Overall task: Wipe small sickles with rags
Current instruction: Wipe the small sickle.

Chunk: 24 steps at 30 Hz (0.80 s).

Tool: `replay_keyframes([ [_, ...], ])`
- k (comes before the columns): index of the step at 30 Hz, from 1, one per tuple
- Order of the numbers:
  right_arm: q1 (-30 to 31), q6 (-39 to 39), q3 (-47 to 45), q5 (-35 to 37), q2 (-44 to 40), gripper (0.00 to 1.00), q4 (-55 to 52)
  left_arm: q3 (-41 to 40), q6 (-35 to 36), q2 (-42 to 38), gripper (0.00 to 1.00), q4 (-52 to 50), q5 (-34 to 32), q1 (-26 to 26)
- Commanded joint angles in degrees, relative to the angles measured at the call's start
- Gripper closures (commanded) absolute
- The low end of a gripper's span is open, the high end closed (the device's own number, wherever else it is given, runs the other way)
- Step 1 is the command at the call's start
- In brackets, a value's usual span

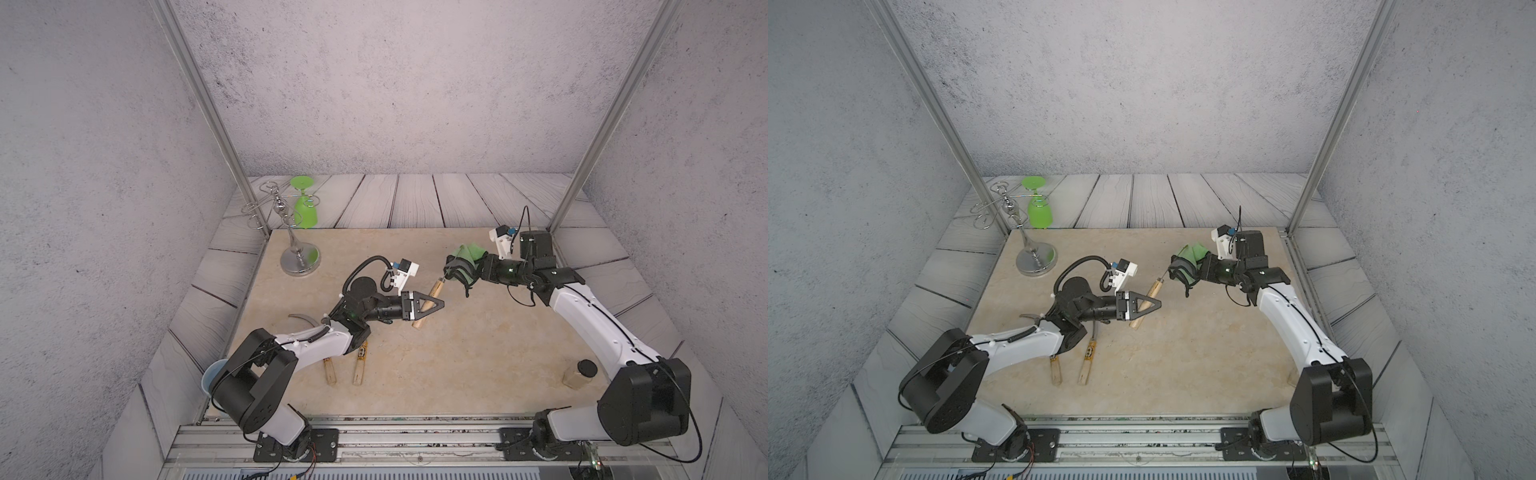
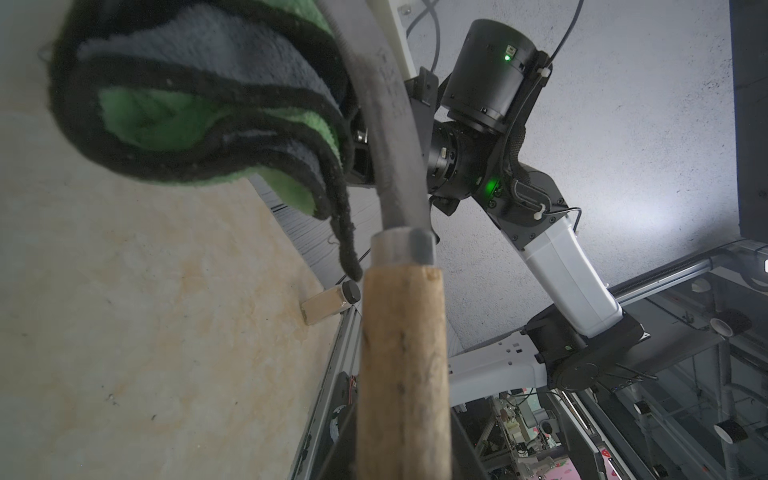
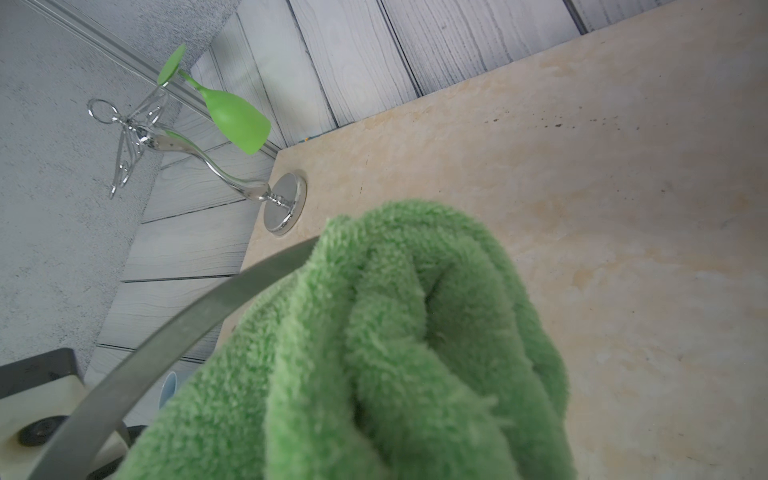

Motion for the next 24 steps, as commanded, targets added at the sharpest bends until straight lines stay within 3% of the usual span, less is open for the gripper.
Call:
replay_keyframes([
  [1,0.6,-4.43,0.49,2.23,1.45,0.86,-8.85,-0.14,4.47,-3.0,1.0,5.1,-7.24,2.26],
  [13,-0.14,-8.69,1.22,9.9,1.75,0.87,-12.16,-1.73,2.05,-4.73,1.0,7.52,-6.2,3.06],
  [20,-2.59,-1.55,0.13,-5.18,-0.03,0.87,0.22,-4.47,0.41,-2.3,1.0,10.74,-5.76,2.86],
  [24,-7.18,8.67,1.06,-15.74,0.05,0.88,11.89,-5.19,-2.89,0.28,1.0,17.09,-5.0,2.87],
])
